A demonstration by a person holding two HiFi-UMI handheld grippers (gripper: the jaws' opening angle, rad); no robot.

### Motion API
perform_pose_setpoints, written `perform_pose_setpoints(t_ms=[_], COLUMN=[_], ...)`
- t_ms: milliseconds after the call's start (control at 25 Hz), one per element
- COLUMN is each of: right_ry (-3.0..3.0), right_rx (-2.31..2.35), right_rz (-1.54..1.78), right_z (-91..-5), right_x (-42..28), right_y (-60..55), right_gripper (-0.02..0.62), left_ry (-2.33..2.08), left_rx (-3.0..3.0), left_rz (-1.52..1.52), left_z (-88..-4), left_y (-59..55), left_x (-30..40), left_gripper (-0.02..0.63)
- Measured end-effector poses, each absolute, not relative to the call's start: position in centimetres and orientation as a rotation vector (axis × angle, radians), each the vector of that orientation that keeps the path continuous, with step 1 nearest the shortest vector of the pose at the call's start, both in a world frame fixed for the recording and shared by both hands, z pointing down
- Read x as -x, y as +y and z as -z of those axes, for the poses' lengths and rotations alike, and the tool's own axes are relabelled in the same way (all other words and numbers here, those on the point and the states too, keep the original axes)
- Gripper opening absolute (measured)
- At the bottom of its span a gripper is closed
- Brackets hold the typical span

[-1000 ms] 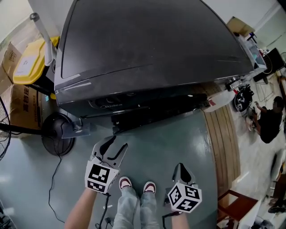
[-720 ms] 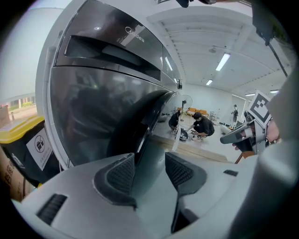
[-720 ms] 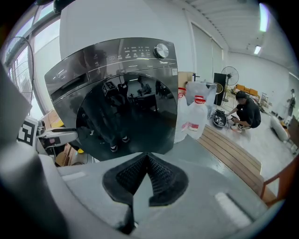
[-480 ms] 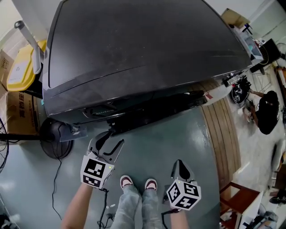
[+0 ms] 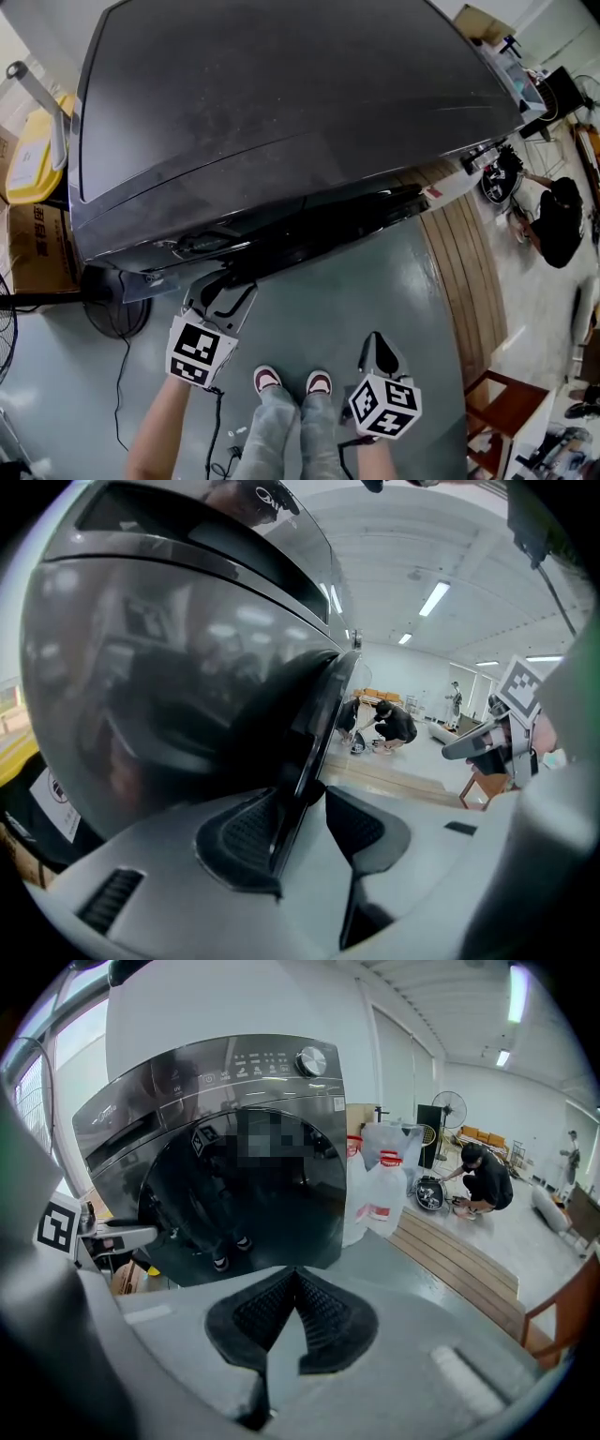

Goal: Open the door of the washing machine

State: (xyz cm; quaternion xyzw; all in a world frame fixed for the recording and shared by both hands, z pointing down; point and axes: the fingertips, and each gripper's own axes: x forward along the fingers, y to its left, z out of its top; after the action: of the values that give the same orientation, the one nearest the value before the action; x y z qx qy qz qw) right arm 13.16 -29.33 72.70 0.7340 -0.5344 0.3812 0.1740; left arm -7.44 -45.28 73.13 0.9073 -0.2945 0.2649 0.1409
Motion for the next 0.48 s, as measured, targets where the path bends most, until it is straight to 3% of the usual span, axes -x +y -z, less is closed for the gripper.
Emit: perform_pose_setpoints(t_ms=[480], right_ry=[-1.526], right_rx=[-2.067], right_rz=[-1.075], right_z=[-72.96], right_x=[-13.21], right_y=[-29.63], right_gripper=[0.005], left_ry=[-0.824], left_rx=[-2.659], left_rz=[-0.741], left_z=[-72.75], left_y=[-45.15], left_x=[6.8], left_gripper=[0.141])
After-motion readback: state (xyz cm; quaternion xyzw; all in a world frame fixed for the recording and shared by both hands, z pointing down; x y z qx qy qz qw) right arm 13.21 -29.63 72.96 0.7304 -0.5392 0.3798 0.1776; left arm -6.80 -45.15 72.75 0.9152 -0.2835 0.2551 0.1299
